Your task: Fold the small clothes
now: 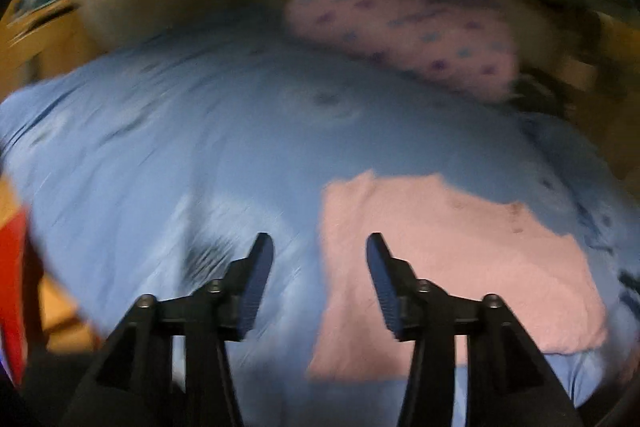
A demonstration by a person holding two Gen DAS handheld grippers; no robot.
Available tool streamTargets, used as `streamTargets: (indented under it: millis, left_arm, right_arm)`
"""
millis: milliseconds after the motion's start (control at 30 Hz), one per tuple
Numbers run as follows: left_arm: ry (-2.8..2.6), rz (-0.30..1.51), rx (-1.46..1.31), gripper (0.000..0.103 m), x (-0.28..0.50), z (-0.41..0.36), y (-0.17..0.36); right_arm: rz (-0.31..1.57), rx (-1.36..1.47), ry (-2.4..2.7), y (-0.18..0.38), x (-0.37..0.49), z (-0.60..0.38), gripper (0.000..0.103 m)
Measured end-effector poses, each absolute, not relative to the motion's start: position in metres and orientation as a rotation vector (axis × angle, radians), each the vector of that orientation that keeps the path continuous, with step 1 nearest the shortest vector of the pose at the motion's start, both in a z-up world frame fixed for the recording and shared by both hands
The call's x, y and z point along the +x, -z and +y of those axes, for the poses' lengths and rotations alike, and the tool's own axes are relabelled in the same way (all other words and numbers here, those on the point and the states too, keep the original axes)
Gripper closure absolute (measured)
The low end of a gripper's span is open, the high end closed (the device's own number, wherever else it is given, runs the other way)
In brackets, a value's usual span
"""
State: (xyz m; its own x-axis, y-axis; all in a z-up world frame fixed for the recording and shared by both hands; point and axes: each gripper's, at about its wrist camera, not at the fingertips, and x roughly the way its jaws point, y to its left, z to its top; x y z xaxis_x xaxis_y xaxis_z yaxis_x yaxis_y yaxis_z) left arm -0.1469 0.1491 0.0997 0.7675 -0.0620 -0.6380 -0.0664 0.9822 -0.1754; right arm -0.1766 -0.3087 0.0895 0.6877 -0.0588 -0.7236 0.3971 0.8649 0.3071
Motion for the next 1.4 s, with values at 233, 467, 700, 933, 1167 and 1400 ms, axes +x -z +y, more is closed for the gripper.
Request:
streamTargets:
  millis: [233, 467, 700, 933, 1167, 1400]
  left_arm:
    - [0.269, 0.975, -0.307, 0.072, -0.024, 0.142, -0.065]
    - [0.245, 1.084, -0.253, 0.081, 0.005, 0.143, -0.023]
    - [0.196, 1.043, -0.342, 0.103, 0.012, 0.147, -0.020]
    - [0.261, 0.942, -0.414, 0.103, 0.012, 0.153, -0.029]
    - [0.287, 0.856, -0.547, 0.103, 0.011, 0.173, -0.042]
    - [0.272, 0.815, -0.613, 0.103, 0.016, 0.193, -0.049]
  right_arm:
    - [0.870, 0.409, 0.052, -0.080, -0.080, -0.310, 0.023]
    - [0.877, 0.571, 0.048, -0.034, -0.063, -0.326, 0.031]
    - [0.812, 0.483, 0.001, -0.050, -0.064, -0.305, 0.034]
    - [0.916, 0.487, -0.040, -0.029, -0.050, -0.300, 0.088]
    - [0.800, 0.606, -0.066, -0.040, -0.059, -0.321, 0.099]
    - [0.651, 0.666, -0.053, -0.062, -0.063, -0.346, 0.099]
